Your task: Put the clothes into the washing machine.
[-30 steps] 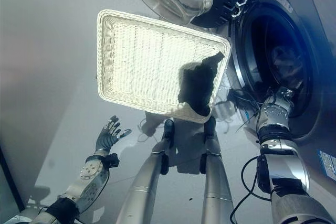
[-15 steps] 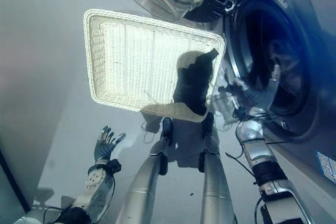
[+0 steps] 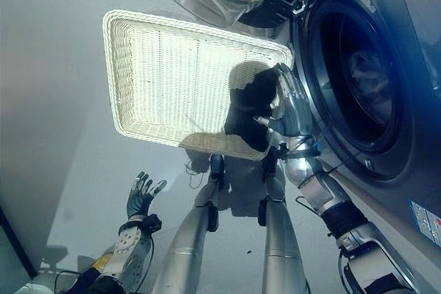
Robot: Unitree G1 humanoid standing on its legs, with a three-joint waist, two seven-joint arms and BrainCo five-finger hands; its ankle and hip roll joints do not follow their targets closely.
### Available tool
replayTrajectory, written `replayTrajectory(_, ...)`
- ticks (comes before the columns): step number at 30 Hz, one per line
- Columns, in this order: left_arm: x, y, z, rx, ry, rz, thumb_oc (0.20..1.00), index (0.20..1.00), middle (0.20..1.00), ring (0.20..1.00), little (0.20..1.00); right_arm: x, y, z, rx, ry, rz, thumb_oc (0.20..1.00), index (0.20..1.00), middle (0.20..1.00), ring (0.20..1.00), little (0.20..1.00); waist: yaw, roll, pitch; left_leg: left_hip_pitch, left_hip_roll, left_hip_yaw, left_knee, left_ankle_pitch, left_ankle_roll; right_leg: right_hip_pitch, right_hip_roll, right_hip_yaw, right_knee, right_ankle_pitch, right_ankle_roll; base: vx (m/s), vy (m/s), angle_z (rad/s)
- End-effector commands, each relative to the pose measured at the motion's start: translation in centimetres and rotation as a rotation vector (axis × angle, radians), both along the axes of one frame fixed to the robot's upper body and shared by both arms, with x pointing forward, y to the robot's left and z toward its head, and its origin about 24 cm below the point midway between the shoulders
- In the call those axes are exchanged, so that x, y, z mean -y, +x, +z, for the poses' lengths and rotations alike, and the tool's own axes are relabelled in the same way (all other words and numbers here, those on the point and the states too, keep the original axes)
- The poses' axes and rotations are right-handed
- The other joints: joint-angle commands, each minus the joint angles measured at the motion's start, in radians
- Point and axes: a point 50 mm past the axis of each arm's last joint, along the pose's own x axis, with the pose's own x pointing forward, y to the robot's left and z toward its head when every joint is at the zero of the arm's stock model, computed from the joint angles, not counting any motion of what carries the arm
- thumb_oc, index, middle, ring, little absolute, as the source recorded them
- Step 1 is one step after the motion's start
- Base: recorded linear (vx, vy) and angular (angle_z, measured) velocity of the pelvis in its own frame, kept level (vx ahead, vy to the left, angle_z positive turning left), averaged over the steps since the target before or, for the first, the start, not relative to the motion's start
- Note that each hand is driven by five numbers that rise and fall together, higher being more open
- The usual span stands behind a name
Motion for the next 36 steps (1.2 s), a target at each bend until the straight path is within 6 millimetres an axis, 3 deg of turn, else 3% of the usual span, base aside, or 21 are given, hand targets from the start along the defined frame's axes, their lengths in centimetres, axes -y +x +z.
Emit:
replayTrajectory(1, -1.0, 0.0, 0.3, 0.03, 0.04, 0.003, 1.0, 1.0, 1.0, 1.0, 1.0, 0.1, 0.5, 2.2, 0.067, -0.132, -0.077, 1.0, 1.0, 1.0, 1.0, 1.0, 0.037, 0.015, -0.025, 0.019, -0.059, 0.039, -0.072, 0.029, 0.006, 0.026, 0.044, -0.028, 0.015, -0.045, 0.089, -0.04, 0.003, 0.18)
replayTrajectory(7, -0.7, 0.7, 0.8, 0.038, 0.054, -0.039, 1.0, 1.0, 1.0, 1.0, 1.0, 0.3, 2.5, 2.8, -0.035, -0.252, -0.196, 1.0, 1.0, 1.0, 1.0, 1.0, 0.064, 0.015, -0.025, 0.006, -0.066, 0.023, -0.069, 0.031, 0.009, 0.019, 0.034, -0.043, 0.016, -0.041, 0.094, -0.02, -0.02, 0.14)
replayTrajectory(8, -0.6, 1.0, 1.1, 0.044, 0.066, -0.061, 1.0, 1.0, 1.0, 1.0, 1.0, 1.6, 4.0, 2.6, -0.15, -0.265, -0.328, 1.0, 1.0, 1.0, 1.0, 1.0, 0.079, 0.015, -0.025, -0.004, -0.068, 0.013, -0.068, 0.032, 0.009, 0.013, 0.029, -0.052, 0.016, -0.039, 0.095, -0.01, -0.044, 0.12)
replayTrajectory(13, -0.4, 1.4, 1.7, 0.052, 0.073, -0.083, 1.0, 1.0, 1.0, 1.0, 1.0, 4.7, 5.7, 1.9, -0.348, -0.252, -0.539, 1.0, 1.0, 1.0, 1.0, 1.0, 0.104, 0.017, -0.025, -0.019, -0.069, 0.0, -0.068, 0.031, 0.01, 0.002, 0.02, -0.07, 0.018, -0.038, 0.095, 0.01, -0.042, 0.19)
replayTrajectory(14, -0.4, 1.5, 1.8, 0.058, 0.078, -0.099, 1.0, 1.0, 1.0, 1.0, 1.0, 6.6, 6.3, 1.0, -0.486, -0.247, -0.654, 1.0, 1.0, 1.0, 1.0, 1.0, 0.119, 0.021, -0.025, -0.027, -0.068, -0.005, -0.072, 0.035, 0.009, -0.003, 0.017, -0.08, 0.019, -0.038, 0.096, 0.03, -0.054, 0.19)
replayTrajectory(16, -0.4, 1.6, 2.0, 0.063, 0.081, -0.104, 1.0, 1.0, 1.0, 1.0, 1.0, 7.4, 6.5, 0.7, -0.549, -0.237, -0.7, 1.0, 1.0, 1.0, 1.0, 1.0, 0.123, 0.022, -0.025, -0.03, -0.068, -0.007, -0.075, 0.036, 0.009, -0.005, 0.016, -0.084, 0.017, -0.037, 0.096, 0.03, -0.05, 0.13)
replayTrajectory(17, -0.4, 1.7, 2.3, 0.069, 0.089, -0.115, 1.0, 1.0, 1.0, 1.0, 1.0, 8.9, 6.6, -0.4, -0.715, -0.271, -0.774, 1.0, 1.0, 1.0, 1.0, 1.0, 0.135, 0.025, -0.025, -0.037, -0.065, -0.011, -0.083, 0.04, 0.01, -0.009, 0.014, -0.092, 0.018, -0.039, 0.096, 0.03, -0.046, 0.08)
replayTrajectory(19, -0.4, 1.8, 2.5, 0.071, 0.094, -0.119, 1.0, 1.0, 1.0, 1.0, 1.0, 9.5, 6.5, -0.7, -0.78, -0.276, -0.798, 1.0, 1.0, 1.0, 1.0, 1.0, 0.138, 0.026, -0.025, -0.04, -0.065, -0.013, -0.085, 0.042, 0.01, -0.012, 0.013, -0.095, 0.018, -0.038, 0.096, 0.03, -0.056, 0.1)
replayTrajectory(20, -0.5, 2.1, 2.9, 0.075, 0.103, -0.131, 1.0, 1.0, 1.0, 1.0, 1.0, 10.5, 6.4, -1.2, -0.915, -0.302, -0.851, 1.0, 1.0, 1.0, 1.0, 1.0, 0.146, 0.028, -0.025, -0.047, -0.067, -0.02, -0.082, 0.044, 0.01, -0.019, 0.012, -0.1, 0.02, -0.037, 0.093, 0.03, -0.064, 0.15)
replayTrajectory(22, -0.6, 2.4, 3.4, 0.079, 0.11, -0.136, 1.0, 1.0, 1.0, 1.0, 1.0, 11.4, 6.3, -1.8, -1.021, -0.346, -0.887, 1.0, 1.0, 1.0, 1.0, 1.0, 0.155, 0.029, -0.025, -0.052, -0.068, -0.027, -0.082, 0.045, 0.01, -0.022, 0.009, -0.106, 0.02, -0.037, 0.093, 0.04, -0.074, 0.16)
replayTrajectory(28, 0.0, 2.8, 4.3, 0.091, 0.146, -0.172, 1.0, 1.0, 1.0, 1.0, 1.0, 12.1, 5.7, -4.1, -1.3, -0.334, -0.87, 1.0, 1.0, 1.0, 1.0, 1.0, 0.178, 0.038, -0.025, -0.063, -0.077, -0.054, -0.077, 0.047, 0.013, -0.03, 0.005, -0.117, 0.024, -0.036, 0.089, 0.03, -0.084, 0.08)
replayTrajectory(30, 0.0, 2.8, 4.3, 0.091, 0.147, -0.172, 1.0, 1.0, 1.0, 1.0, 1.0, 12.0, 5.7, -4.2, -1.314, -0.332, -0.864, 1.0, 1.0, 1.0, 1.0, 1.0, 0.179, 0.038, -0.025, -0.064, -0.077, -0.055, -0.077, 0.048, 0.013, -0.03, 0.005, -0.118, 0.024, -0.036, 0.089, 0.03, -0.063, 0.15)
replayTrajectory(31, 0.2, 2.9, 4.7, 0.092, 0.161, -0.177, 1.0, 1.0, 1.0, 1.0, 1.0, 11.2, 5.5, -5.6, -1.465, -0.332, -0.764, 0.762, 0.762, 0.762, 0.762, 0.762, 0.186, 0.04, -0.025, -0.063, -0.08, -0.065, -0.078, 0.05, 0.013, -0.028, 0.006, -0.12, 0.025, -0.038, 0.086, 0.04, -0.074, 0.14)
replayTrajectory(32, 0.2, 2.9, 4.7, 0.092, 0.161, -0.177, 1.0, 1.0, 1.0, 1.0, 1.0, 11.2, 5.5, -5.6, -1.465, -0.332, -0.764, 0.762, 0.762, 0.762, 0.762, 0.762, 0.186, 0.04, -0.025, -0.063, -0.08, -0.065, -0.078, 0.05, 0.013, -0.028, 0.006, -0.12, 0.025, -0.038, 0.086, 0.05, -0.108, 0.06)
replayTrajectory(33, 0.0, 3.0, 4.9, 0.093, 0.17, -0.179, 1.0, 1.0, 1.0, 1.0, 1.0, 10.4, 5.6, -6.1, -1.525, -0.304, -0.67, 0.2, 0.2, 0.2, 0.2, 0.2, 0.189, 0.039, -0.025, -0.06, -0.081, -0.069, -0.077, 0.051, 0.013, -0.027, 0.008, -0.123, 0.028, -0.04, 0.084, 0.02, -0.065, 0.05)
replayTrajectory(36, -0.3, 3.1, 5.1, 0.091, 0.18, -0.175, 1.0, 1.0, 1.0, 1.0, 1.0, 8.3, 5.8, -6.3, -1.579, -0.259, -0.486, 0.2, 0.2, 0.2, 0.2, 0.2, 0.191, 0.033, -0.025, -0.058, -0.08, -0.074, -0.074, 0.054, 0.009, -0.025, 0.011, -0.125, 0.031, -0.042, 0.081, 0.03, -0.07, 0.04)
